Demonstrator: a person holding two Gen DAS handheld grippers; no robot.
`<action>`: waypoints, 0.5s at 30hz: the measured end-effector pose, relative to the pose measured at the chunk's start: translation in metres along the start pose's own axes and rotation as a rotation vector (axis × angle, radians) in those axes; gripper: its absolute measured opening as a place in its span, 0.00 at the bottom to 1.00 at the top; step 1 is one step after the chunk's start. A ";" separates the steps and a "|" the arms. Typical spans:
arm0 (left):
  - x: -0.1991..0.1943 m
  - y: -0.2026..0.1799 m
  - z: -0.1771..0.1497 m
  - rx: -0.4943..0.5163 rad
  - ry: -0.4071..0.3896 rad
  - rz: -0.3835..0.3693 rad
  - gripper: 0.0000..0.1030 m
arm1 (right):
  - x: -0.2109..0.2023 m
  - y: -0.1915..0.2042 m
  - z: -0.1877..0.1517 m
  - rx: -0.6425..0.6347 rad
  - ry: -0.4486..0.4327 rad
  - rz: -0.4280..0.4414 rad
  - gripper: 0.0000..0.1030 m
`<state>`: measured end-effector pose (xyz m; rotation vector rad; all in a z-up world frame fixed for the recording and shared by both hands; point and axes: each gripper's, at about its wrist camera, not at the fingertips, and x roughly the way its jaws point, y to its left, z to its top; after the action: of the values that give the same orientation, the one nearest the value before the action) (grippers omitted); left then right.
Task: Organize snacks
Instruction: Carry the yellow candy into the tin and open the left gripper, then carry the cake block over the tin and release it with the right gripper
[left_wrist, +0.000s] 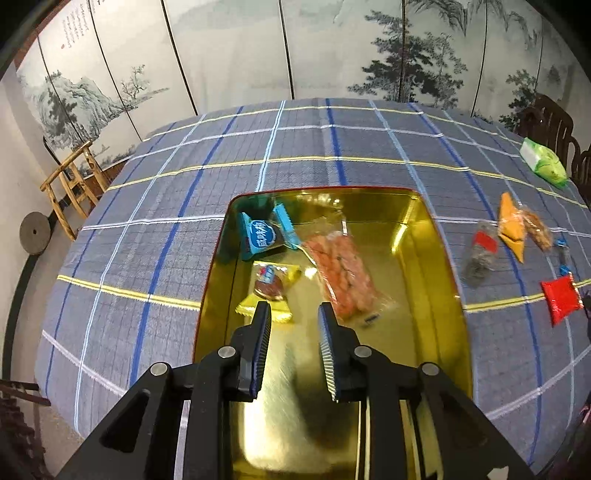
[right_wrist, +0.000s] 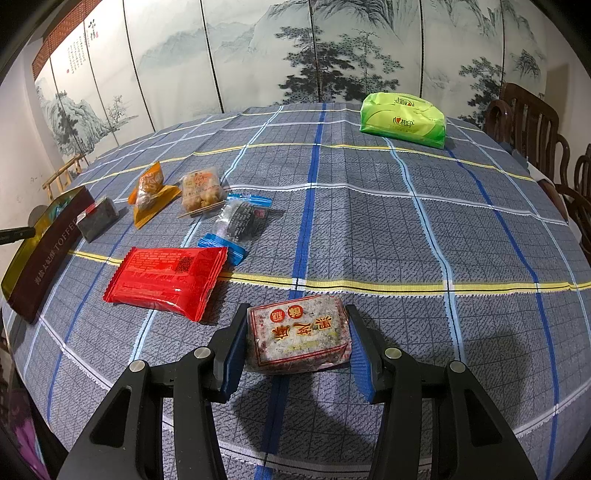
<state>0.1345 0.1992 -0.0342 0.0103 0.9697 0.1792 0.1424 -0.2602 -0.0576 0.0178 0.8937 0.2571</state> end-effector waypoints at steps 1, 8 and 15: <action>-0.005 -0.002 -0.002 -0.008 -0.006 -0.011 0.24 | 0.000 0.000 0.000 0.000 0.000 0.000 0.48; -0.027 -0.012 -0.016 -0.041 -0.051 -0.029 0.32 | 0.000 0.001 0.000 -0.001 0.001 -0.002 0.48; -0.044 -0.012 -0.030 -0.055 -0.093 -0.028 0.32 | 0.003 0.005 0.001 -0.029 0.010 -0.034 0.48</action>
<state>0.0872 0.1779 -0.0164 -0.0453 0.8717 0.1782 0.1436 -0.2551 -0.0588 -0.0254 0.8993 0.2384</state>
